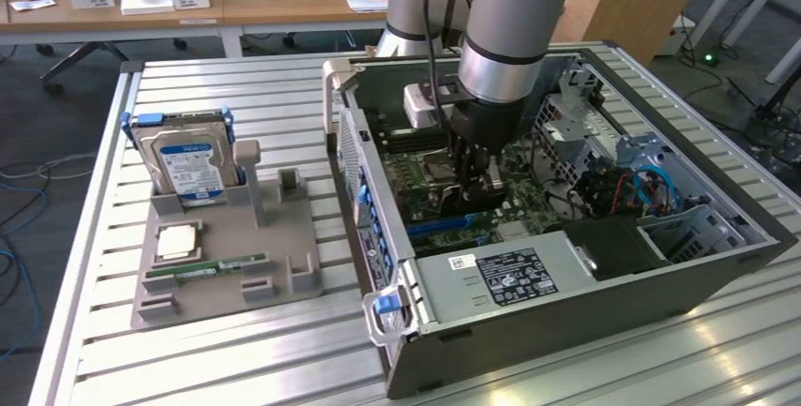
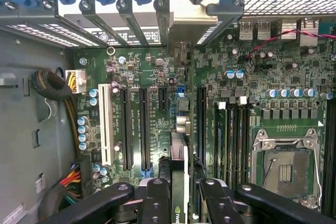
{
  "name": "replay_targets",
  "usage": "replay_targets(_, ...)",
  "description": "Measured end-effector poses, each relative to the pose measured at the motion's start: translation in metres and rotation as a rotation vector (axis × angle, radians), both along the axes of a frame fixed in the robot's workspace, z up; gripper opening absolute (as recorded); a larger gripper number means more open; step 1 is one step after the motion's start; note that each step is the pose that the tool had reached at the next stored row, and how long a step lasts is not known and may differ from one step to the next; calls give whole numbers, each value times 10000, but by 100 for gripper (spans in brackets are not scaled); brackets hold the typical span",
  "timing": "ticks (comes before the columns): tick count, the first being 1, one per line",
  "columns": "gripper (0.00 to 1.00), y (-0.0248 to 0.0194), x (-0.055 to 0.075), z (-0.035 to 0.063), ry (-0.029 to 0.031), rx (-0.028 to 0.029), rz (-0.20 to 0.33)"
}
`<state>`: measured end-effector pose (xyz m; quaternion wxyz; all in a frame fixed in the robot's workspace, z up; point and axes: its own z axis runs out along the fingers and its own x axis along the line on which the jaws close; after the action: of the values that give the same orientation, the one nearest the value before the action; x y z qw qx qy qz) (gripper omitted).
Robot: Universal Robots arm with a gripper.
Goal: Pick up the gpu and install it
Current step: 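Insert the gpu into the slot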
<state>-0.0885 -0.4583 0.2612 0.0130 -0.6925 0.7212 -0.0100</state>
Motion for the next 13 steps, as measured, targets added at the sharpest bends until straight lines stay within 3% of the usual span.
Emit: replay_targets(13, 26, 0, -30, 0, 0, -1, 1)
